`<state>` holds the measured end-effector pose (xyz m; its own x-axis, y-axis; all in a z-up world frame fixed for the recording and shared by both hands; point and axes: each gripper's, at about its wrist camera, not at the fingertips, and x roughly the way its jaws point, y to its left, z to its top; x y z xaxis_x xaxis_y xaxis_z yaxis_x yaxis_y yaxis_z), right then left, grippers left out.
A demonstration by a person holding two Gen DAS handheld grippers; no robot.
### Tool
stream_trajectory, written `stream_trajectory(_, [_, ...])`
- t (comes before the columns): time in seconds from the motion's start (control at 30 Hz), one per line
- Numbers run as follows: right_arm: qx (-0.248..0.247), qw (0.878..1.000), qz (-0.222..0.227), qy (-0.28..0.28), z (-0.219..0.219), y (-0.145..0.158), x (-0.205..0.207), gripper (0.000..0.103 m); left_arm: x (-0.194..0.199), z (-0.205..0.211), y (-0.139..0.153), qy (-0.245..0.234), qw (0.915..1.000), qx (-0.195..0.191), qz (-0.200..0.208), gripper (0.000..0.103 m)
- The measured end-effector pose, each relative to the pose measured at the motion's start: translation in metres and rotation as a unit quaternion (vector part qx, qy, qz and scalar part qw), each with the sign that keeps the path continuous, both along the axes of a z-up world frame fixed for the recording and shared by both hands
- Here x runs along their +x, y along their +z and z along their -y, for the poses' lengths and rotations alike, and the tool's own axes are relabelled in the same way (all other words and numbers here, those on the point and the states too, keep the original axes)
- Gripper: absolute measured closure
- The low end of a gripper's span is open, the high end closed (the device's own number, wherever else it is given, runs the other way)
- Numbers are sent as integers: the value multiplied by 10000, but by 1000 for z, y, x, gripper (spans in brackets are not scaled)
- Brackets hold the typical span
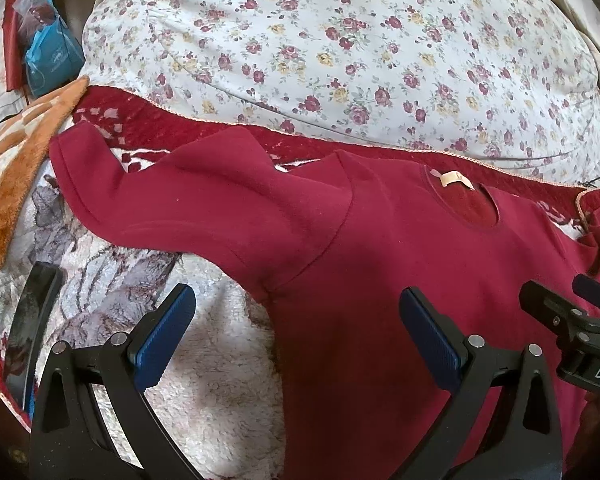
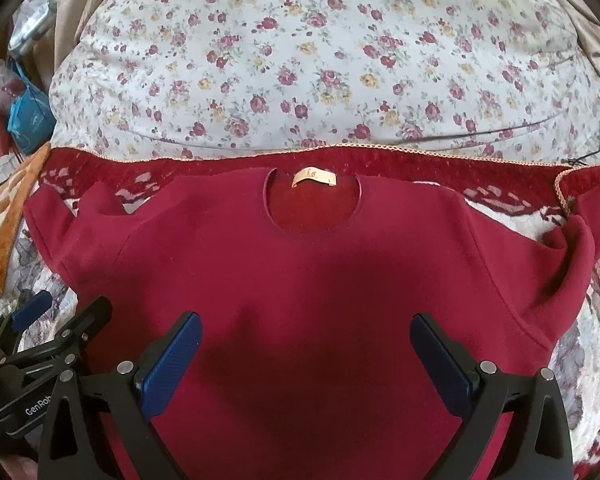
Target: Fold small clothes
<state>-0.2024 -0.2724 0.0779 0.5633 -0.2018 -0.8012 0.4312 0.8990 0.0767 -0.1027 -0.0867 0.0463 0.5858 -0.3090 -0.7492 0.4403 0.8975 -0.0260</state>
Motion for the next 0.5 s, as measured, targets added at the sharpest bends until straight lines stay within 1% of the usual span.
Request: stream_trajectory(0.5, [-28, 10000, -84, -46, 1, -8, 2, 0, 0, -2, -1, 57, 10000, 41, 39, 1])
